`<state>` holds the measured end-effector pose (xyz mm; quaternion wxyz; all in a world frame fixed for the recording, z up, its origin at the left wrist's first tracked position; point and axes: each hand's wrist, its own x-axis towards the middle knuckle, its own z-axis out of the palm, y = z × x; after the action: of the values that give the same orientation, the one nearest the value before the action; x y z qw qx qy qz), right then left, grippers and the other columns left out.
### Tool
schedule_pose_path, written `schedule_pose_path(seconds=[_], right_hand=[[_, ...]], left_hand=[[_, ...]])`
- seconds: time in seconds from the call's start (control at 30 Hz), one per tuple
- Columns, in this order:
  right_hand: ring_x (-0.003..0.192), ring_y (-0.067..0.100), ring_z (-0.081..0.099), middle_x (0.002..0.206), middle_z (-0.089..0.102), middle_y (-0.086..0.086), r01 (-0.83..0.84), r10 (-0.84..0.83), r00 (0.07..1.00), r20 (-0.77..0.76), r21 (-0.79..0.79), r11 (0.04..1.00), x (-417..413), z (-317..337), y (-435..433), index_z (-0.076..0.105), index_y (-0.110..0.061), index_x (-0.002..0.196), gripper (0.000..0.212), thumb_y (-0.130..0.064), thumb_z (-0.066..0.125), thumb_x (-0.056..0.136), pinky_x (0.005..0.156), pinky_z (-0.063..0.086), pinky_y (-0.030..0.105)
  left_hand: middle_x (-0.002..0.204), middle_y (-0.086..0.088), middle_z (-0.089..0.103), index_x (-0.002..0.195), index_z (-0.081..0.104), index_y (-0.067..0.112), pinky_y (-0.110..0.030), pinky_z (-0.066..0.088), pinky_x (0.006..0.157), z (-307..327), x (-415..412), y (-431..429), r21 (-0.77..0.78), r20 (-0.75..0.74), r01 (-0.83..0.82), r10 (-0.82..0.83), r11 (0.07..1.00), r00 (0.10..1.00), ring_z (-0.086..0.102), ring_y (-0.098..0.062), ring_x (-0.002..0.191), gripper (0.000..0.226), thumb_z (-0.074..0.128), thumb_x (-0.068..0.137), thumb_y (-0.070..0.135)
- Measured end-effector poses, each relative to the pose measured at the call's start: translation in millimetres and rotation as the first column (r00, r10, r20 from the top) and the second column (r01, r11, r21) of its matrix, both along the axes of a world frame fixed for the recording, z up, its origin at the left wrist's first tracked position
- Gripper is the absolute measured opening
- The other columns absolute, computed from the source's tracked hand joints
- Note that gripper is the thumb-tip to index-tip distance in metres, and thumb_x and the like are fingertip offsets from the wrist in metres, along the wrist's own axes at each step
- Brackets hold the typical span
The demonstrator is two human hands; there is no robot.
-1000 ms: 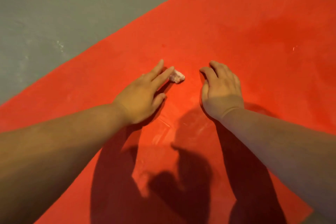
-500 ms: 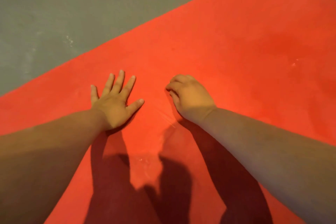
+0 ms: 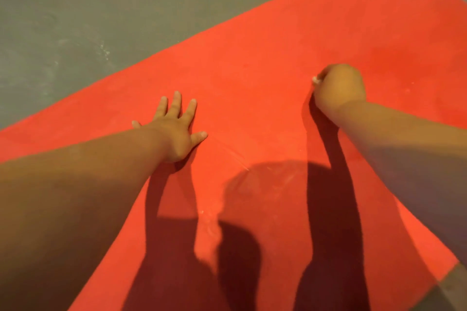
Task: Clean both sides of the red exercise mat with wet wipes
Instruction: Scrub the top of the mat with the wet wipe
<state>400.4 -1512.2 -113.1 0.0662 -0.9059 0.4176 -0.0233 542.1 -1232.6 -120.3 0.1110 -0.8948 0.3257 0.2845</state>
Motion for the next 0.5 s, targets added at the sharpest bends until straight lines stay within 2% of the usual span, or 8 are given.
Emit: schedule_pose_path(seconds=[0.1, 0.17, 0.2, 0.23, 0.3, 0.33, 0.4, 0.5], right_hand=[[0.109, 0.037, 0.053, 0.107, 0.062, 0.02, -0.244, 0.243, 0.969, 0.039, 0.047, 0.969, 17.4, -12.1, 70.7, 0.069, -0.002, 0.103, 0.027, -0.004, 0.05, 0.083, 0.105, 0.03, 0.038], [0.119, 0.038, 0.048, 0.107, 0.061, 0.018, -0.36, 0.357, 0.933, 0.051, 0.074, 0.93, 19.7, -19.7, 91.8, 0.069, -0.005, 0.103, 0.028, -0.007, 0.051, 0.082, 0.115, 0.013, 0.04], [0.119, 0.038, 0.048, 0.106, 0.062, 0.02, -0.357, 0.351, 0.933, 0.084, 0.075, 0.931, 19.5, -18.0, 82.6, 0.07, -0.006, 0.102, 0.027, -0.008, 0.051, 0.082, 0.115, 0.014, 0.039], [0.115, 0.037, 0.052, 0.104, 0.063, 0.02, -0.318, 0.31, 0.944, 0.116, 0.061, 0.946, 17.5, -12.8, 65.1, 0.071, -0.006, 0.1, 0.026, -0.009, 0.052, 0.082, 0.112, 0.022, 0.036], [0.105, 0.037, 0.052, 0.103, 0.061, 0.018, -0.203, 0.2, 0.957, 0.209, -0.007, 0.979, 8.3, -1.4, 30.8, 0.07, -0.009, 0.097, 0.022, -0.013, 0.054, 0.082, 0.096, 0.036, 0.036], [0.104, 0.037, 0.051, 0.104, 0.059, 0.016, -0.164, 0.17, 0.955, 0.242, -0.045, 0.986, 3.6, 1.5, 18.6, 0.069, -0.01, 0.098, 0.02, -0.016, 0.057, 0.083, 0.091, 0.037, 0.037], [0.104, 0.036, 0.05, 0.107, 0.058, 0.014, -0.195, 0.213, 0.951, 0.222, -0.104, 0.975, -0.5, 0.9, 6.0, 0.067, -0.013, 0.102, 0.021, -0.023, 0.06, 0.085, 0.089, 0.038, 0.038], [0.104, 0.036, 0.053, 0.11, 0.059, 0.014, -0.215, 0.209, 0.961, 0.182, 0.012, 0.977, 9.9, -12.1, -5.5, 0.067, -0.012, 0.106, 0.022, -0.022, 0.059, 0.088, 0.087, 0.039, 0.036]], left_hand=[[0.156, -0.015, -0.025, 0.151, -0.017, 0.023, -0.052, 0.003, 0.118, 4.9, 4.6, -7.5, 0.017, -0.027, 0.069, -0.069, 0.997, 0.997, -0.016, -0.04, 0.144, 0.084, 0.034, 0.095, 0.06], [0.157, -0.013, -0.024, 0.151, -0.016, 0.024, -0.044, 0.0, 0.119, 10.3, 5.8, -7.8, 0.009, -0.057, 0.05, -0.05, 0.999, 0.997, -0.013, -0.042, 0.144, 0.088, 0.041, 0.093, 0.06], [0.157, -0.01, -0.025, 0.151, -0.016, 0.026, -0.043, 0.001, 0.118, 13.0, 6.0, -7.8, 0.008, -0.072, 0.043, -0.043, 0.999, 0.997, -0.012, -0.041, 0.144, 0.091, 0.044, 0.092, 0.061], [0.157, -0.008, -0.025, 0.151, -0.016, 0.028, -0.043, 0.002, 0.118, 14.8, 6.5, -7.7, 0.015, -0.077, 0.044, -0.043, 0.999, 0.996, -0.012, -0.04, 0.145, 0.092, 0.045, 0.091, 0.061], [0.157, -0.007, -0.027, 0.15, -0.018, 0.029, -0.044, 0.003, 0.118, 15.4, 8.1, -7.4, 0.037, -0.076, 0.052, -0.049, 0.998, 0.996, -0.012, -0.039, 0.145, 0.093, 0.046, 0.09, 0.061], [0.156, -0.006, -0.027, 0.15, -0.019, 0.029, -0.044, 0.003, 0.119, 15.0, 8.5, -7.8, 0.048, -0.079, 0.051, -0.047, 0.998, 0.996, -0.012, -0.039, 0.145, 0.093, 0.045, 0.091, 0.061], [0.156, -0.006, -0.029, 0.15, -0.02, 0.03, -0.045, 0.003, 0.119, 12.5, 9.4, -10.0, 0.049, -0.085, 0.051, -0.047, 0.997, 0.995, -0.013, -0.039, 0.145, 0.094, 0.046, 0.09, 0.061], [0.156, -0.005, -0.029, 0.149, -0.02, 0.031, -0.045, 0.004, 0.119, 11.9, 10.5, -9.9, 0.051, -0.086, 0.044, -0.04, 0.998, 0.995, -0.013, -0.039, 0.145, 0.095, 0.048, 0.09, 0.061]])
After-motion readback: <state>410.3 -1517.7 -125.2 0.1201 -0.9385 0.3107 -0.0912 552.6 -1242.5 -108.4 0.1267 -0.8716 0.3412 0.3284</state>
